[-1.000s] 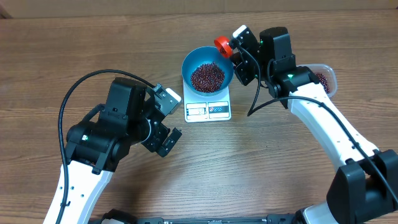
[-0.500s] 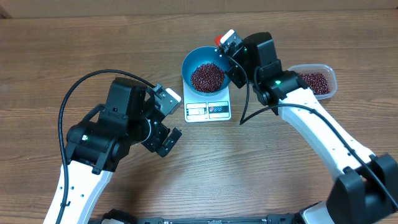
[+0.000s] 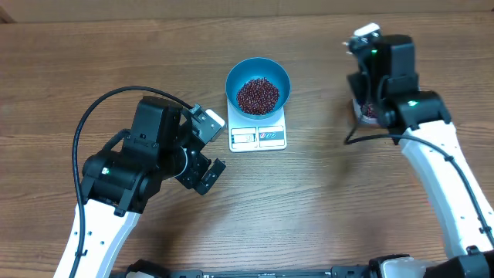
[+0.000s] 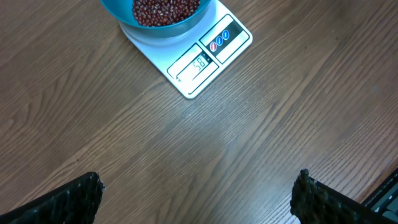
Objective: Scoop item into bowl and weigh 150g on scale
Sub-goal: 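Return the scoop right to the bean tub, then dip the scoop into the beans and drag it to fill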
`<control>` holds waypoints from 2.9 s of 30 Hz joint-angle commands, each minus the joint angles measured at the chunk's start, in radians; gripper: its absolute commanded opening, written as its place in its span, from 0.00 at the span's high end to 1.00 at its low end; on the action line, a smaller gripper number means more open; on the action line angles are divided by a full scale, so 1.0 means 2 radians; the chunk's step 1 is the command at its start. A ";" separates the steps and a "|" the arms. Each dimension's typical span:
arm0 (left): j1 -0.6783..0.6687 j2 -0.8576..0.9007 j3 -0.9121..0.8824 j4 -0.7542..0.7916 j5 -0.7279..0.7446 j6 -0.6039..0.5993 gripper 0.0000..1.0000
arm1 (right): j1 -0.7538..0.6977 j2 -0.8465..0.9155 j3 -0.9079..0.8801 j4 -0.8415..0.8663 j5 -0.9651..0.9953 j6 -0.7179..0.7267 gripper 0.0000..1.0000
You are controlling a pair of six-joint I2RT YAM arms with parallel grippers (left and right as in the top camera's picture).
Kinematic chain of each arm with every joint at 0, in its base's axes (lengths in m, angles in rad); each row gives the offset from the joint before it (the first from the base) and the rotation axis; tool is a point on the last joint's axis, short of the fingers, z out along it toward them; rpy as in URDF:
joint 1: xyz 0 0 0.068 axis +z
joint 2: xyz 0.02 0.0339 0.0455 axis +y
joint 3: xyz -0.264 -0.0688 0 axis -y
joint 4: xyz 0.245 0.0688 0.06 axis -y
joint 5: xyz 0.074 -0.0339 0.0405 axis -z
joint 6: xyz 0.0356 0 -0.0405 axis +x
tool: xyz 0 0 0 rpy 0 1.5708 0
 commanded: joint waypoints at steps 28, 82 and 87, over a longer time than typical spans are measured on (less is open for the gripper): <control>0.002 0.001 0.010 0.001 -0.003 0.009 0.00 | -0.078 0.149 0.003 -0.069 0.111 0.024 0.96; 0.002 0.001 0.010 0.001 -0.003 0.009 0.00 | -0.191 0.168 0.005 -0.122 -0.267 0.114 0.96; 0.002 0.001 0.010 0.001 -0.003 0.009 0.00 | -0.210 0.168 0.005 -0.123 -0.316 0.120 0.96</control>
